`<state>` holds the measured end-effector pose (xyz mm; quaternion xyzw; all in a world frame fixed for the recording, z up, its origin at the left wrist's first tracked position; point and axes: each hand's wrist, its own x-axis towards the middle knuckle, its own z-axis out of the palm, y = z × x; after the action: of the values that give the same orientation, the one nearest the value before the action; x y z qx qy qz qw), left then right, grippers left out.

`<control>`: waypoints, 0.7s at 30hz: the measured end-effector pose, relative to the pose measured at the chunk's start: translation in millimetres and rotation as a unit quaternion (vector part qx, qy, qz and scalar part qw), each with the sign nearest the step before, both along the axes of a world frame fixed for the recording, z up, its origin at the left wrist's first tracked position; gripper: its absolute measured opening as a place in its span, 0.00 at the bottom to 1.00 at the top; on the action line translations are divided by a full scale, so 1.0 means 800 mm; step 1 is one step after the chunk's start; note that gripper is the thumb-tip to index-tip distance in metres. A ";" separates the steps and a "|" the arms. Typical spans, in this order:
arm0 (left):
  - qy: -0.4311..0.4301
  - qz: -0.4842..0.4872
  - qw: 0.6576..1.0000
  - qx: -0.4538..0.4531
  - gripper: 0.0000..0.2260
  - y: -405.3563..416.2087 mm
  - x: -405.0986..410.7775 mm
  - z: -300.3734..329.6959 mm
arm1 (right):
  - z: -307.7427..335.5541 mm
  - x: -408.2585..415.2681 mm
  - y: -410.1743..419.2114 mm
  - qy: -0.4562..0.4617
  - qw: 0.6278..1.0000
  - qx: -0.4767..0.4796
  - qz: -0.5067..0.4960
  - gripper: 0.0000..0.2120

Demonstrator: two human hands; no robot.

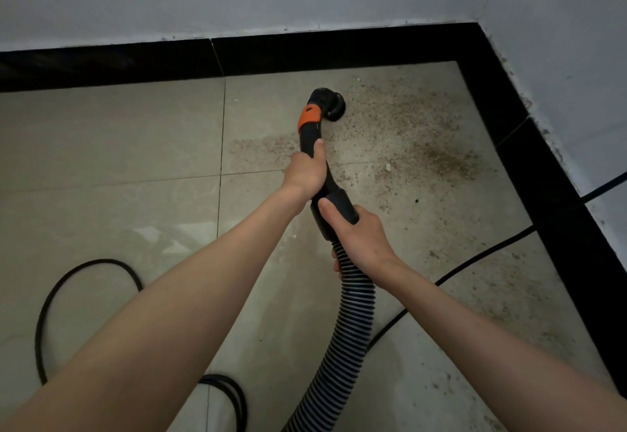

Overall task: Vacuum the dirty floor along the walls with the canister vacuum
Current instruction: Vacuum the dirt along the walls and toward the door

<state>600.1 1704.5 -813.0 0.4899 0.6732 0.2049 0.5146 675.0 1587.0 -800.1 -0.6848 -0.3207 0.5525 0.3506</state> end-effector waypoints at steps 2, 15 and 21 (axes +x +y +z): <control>0.001 -0.006 1.000 0.005 0.26 0.009 -0.003 0.000 | -0.003 -0.002 0.010 0.008 1.000 0.000 0.006 0.18; 0.018 0.080 0.996 0.020 0.23 0.045 -0.099 0.017 | 0.005 -0.068 0.070 0.026 0.993 -0.002 0.112 0.21; 0.031 0.133 0.990 0.018 0.24 0.016 -0.145 0.010 | 0.010 -0.102 0.047 0.032 0.986 -0.016 0.163 0.20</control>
<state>483.8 1717.4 -804.8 0.4109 0.7447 0.2681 0.4525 593.7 1624.9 -791.9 -0.6108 -0.4084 0.6287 0.2548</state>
